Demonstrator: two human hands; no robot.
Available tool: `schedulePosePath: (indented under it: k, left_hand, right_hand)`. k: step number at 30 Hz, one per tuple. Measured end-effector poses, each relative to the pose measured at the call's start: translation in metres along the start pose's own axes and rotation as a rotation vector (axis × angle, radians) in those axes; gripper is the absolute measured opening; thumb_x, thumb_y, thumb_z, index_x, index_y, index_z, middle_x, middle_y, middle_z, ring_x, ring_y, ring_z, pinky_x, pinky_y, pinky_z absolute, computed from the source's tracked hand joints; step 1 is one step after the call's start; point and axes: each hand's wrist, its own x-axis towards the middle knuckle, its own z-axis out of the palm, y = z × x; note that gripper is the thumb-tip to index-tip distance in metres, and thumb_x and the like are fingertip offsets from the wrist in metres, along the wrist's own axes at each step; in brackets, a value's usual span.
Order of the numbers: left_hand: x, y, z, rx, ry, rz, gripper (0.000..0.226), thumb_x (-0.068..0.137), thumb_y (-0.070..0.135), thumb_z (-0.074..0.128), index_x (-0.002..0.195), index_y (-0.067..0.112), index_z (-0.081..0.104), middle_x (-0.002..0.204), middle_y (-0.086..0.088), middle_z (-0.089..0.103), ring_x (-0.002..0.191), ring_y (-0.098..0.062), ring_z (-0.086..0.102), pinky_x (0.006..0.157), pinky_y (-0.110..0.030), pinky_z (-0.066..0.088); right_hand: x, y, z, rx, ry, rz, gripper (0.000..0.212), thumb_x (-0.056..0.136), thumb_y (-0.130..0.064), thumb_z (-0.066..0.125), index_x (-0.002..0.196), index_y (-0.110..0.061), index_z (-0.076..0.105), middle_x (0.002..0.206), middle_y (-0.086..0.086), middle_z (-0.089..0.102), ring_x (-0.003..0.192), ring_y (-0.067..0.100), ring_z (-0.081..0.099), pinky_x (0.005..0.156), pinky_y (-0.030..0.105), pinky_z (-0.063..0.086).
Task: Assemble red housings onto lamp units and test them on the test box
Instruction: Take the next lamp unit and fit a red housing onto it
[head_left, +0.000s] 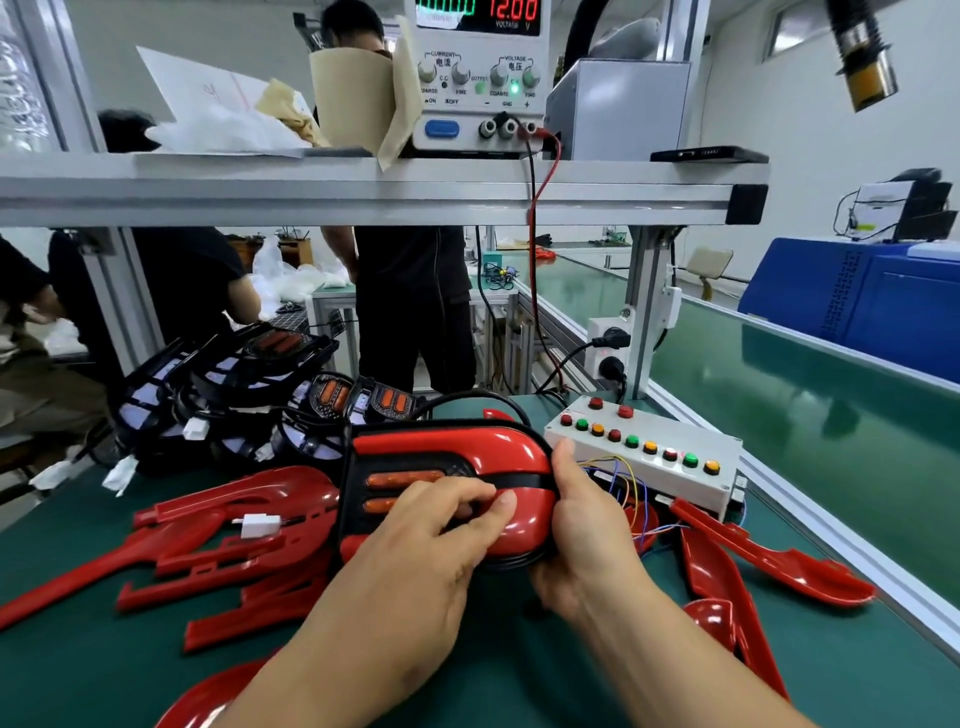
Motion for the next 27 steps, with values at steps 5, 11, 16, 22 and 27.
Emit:
schedulePosePath:
  k: [5,11,16,22,27]
  left_hand:
    - [0.001,-0.007,-0.008,-0.112,0.144,-0.084,0.027,0.081,0.031,0.067,0.107,0.028,0.076,0.107,0.019,0.07,0.102,0.004,0.052,0.096,-0.01,0.039]
    - [0.0,-0.012,-0.017,0.064,0.013,0.014,0.034,0.089,0.037,0.053,0.117,0.036,0.071,0.109,0.025,0.065,0.099,-0.007,0.06,0.085,-0.035,0.047]
    - [0.003,-0.011,-0.015,0.026,0.059,0.007,0.032,0.089,0.031,0.054,0.116,0.034,0.071,0.107,0.023,0.065,0.094,-0.007,0.058,0.084,-0.033,0.047]
    - [-0.002,-0.025,-0.015,-0.023,0.152,-0.055,0.036,0.088,0.041,0.053,0.12,0.038,0.067,0.105,0.021,0.057,0.103,-0.005,0.049,0.092,-0.032,0.042]
    - [0.001,-0.04,-0.024,-0.576,0.311,-0.654,0.059,0.084,0.072,0.047,0.14,0.053,0.037,0.123,0.022,0.048,0.126,-0.006,0.04,0.101,-0.024,0.035]
  right_hand:
    - [0.001,-0.002,0.001,0.013,0.008,-0.03,0.054,0.097,-0.051,0.044,0.119,-0.004,0.062,0.1,0.022,0.073,0.089,0.037,0.072,0.068,0.045,0.06]
    - [-0.001,-0.004,-0.002,0.052,-0.007,-0.035,0.052,0.097,-0.049,0.046,0.109,-0.002,0.064,0.093,0.023,0.073,0.081,0.036,0.073,0.063,0.045,0.06]
    - [-0.005,-0.005,-0.001,0.082,-0.168,0.025,0.07,0.085,-0.059,0.05,0.12,0.001,0.061,0.107,0.027,0.069,0.097,0.04,0.069,0.073,0.046,0.061]
    - [-0.008,-0.006,-0.001,-0.005,-0.333,-0.084,0.062,0.072,-0.012,0.071,0.13,-0.001,0.05,0.12,0.03,0.063,0.097,0.04,0.064,0.077,0.05,0.057]
    - [-0.006,-0.012,-0.001,0.065,-0.335,-0.129,0.07,0.065,-0.014,0.074,0.129,0.003,0.053,0.112,0.026,0.067,0.086,0.032,0.069,0.069,0.043,0.06]
